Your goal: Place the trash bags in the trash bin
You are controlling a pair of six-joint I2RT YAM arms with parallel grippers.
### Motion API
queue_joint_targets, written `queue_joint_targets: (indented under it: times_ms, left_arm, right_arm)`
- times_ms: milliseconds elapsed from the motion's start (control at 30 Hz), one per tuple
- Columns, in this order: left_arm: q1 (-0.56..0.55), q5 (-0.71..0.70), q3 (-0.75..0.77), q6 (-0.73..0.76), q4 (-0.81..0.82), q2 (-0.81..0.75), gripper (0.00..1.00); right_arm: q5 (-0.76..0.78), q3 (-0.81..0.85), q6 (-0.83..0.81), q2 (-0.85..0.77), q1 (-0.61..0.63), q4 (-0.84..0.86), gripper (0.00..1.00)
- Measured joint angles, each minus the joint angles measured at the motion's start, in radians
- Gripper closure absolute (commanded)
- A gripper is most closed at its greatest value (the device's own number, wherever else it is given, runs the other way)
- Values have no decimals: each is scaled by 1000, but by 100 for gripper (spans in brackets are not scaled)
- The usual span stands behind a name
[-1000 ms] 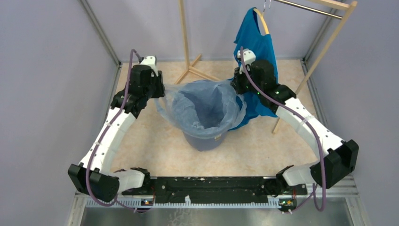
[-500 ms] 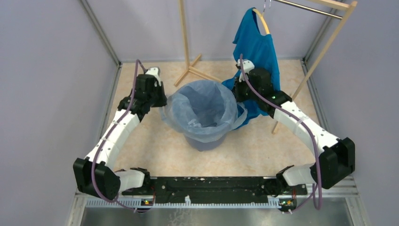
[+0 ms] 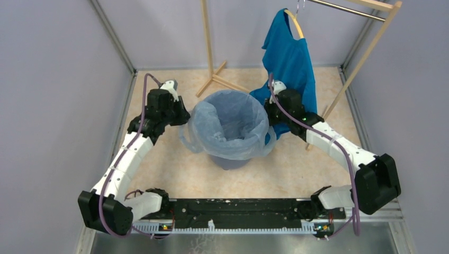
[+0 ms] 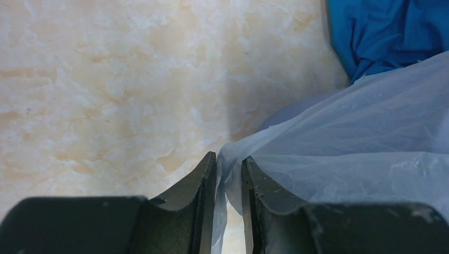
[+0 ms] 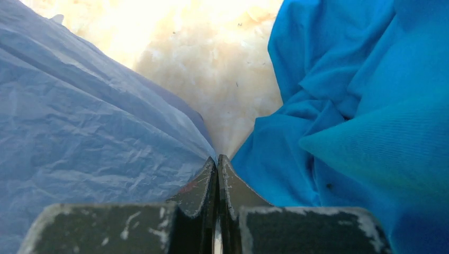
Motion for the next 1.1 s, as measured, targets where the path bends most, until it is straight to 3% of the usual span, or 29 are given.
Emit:
queue_joint_targets:
  times_ms: [100,333,467,700,867,1000,1100]
  left_arm:
    - [1,5,-29,-16,27,5,78]
    - [1,8,-192,-70,35,7,75]
    - [1,-10,-186,-74,1,-33,54]
    - [2,-79,-90,-72,-100,-113,31]
    - [2,-97,-92,-93,-172,-209,28]
    - [2,-101,-162,-126,-175,-295,30]
    - [2,-55,-264,-167,-155,-333,34]
  right_arm:
    - [-8,5,8,-5,0,10,100]
    - [-37,-1,42,-7,0,62,99]
    - [-31,-4,41,-12,0,39,82]
    - [37,-2,16,-129,-2,-100,54]
    - [66,-1,7,-232,-4,-188,44]
    - [72,-19,8,-284,-4,-219,43]
    - [68,-71,18,-309,-4,-215,53]
